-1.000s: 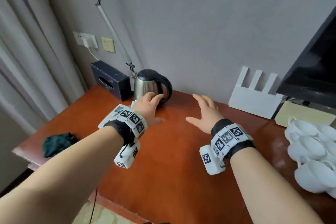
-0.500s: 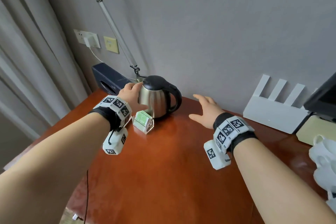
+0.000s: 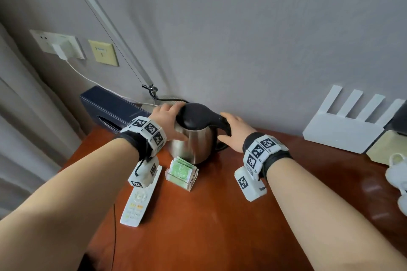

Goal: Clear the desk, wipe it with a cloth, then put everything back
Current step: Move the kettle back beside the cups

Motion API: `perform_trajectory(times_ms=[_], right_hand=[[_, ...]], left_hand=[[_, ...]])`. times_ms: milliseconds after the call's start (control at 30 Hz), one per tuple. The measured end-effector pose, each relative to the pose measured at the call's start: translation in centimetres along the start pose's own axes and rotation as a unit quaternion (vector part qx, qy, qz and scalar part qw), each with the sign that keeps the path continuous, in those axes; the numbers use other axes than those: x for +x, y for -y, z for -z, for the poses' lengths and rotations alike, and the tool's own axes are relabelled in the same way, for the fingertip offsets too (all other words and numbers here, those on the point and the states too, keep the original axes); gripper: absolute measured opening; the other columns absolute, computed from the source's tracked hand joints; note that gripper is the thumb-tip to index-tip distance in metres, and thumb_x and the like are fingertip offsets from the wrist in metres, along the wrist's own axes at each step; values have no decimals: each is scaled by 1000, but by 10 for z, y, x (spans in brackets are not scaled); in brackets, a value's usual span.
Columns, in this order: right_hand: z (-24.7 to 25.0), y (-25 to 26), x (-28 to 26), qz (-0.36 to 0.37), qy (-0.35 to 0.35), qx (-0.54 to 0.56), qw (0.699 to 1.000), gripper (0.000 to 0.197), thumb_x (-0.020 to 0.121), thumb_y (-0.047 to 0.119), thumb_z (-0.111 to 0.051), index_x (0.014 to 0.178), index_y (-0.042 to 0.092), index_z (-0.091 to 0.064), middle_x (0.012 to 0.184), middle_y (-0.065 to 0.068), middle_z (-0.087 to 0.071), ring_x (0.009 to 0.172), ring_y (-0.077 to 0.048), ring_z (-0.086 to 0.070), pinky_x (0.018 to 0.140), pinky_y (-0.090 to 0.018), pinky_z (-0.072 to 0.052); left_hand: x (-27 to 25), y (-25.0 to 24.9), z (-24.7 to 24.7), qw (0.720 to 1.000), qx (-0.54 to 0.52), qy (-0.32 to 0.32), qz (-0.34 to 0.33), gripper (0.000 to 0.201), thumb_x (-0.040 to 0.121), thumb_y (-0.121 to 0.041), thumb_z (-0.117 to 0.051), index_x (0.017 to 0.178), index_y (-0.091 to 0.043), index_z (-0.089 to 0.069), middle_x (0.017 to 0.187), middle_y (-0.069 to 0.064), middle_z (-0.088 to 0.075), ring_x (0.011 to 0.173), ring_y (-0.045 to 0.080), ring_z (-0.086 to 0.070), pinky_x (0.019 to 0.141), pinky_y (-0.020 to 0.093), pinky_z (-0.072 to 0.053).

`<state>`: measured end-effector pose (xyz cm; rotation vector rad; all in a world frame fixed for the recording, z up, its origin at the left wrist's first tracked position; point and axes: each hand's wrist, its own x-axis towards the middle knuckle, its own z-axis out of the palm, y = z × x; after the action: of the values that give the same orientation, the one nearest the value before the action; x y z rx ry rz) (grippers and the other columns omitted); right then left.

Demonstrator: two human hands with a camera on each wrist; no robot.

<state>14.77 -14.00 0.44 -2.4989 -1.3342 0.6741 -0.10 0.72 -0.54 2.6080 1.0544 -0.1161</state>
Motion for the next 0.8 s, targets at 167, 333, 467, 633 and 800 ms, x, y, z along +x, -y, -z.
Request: perform_trajectory(times_ms=[167, 333, 467, 633, 800], right_hand=[[-6, 6, 14, -21, -37, -8, 999, 48, 93, 19, -50, 138, 20, -35, 136, -9, -44, 116, -31, -53, 96, -38, -42], [-8, -4, 7, -32, -69, -10, 997, 39, 96, 17, -44, 135, 17, -37, 131, -10, -48, 112, -31, -53, 91, -39, -43], [12, -22, -11, -34, -117, -1, 993, 42, 97, 16, -42, 138, 16, -33, 138, -10, -43, 117, -32, -51, 93, -39, -41], [43, -68, -47, -54, -139, 4, 989, 40, 96, 15, -45, 136, 17, -36, 134, -11, -46, 114, -31, -52, 94, -40, -42], [62, -139, -92, -95, -147, 13, 984, 39, 96, 15, -47, 134, 15, -38, 131, -10, -48, 115, -29, -51, 98, -40, -42]], left_hand=[[12, 2, 3, 999, 29, 28, -9, 118, 61, -53, -80, 150, -27, -8, 144, 11, -35, 135, 32, -32, 112, 42, -30], [13, -11, 8, 999, 41, 17, -26, 121, 60, -53, -80, 151, -27, -5, 145, 12, -34, 135, 32, -31, 113, 40, -28], [10, -41, 16, 998, 37, -16, -55, 117, 62, -54, -78, 151, -29, -7, 141, 10, -36, 132, 32, -32, 112, 40, -30], [1, -104, 12, 995, 23, -19, -95, 113, 64, -53, -78, 151, -29, -9, 140, 10, -37, 130, 30, -34, 108, 37, -31], [-5, -185, -12, 991, 13, 13, -131, 112, 65, -54, -77, 151, -28, -8, 141, 9, -36, 131, 29, -32, 107, 37, -32]])
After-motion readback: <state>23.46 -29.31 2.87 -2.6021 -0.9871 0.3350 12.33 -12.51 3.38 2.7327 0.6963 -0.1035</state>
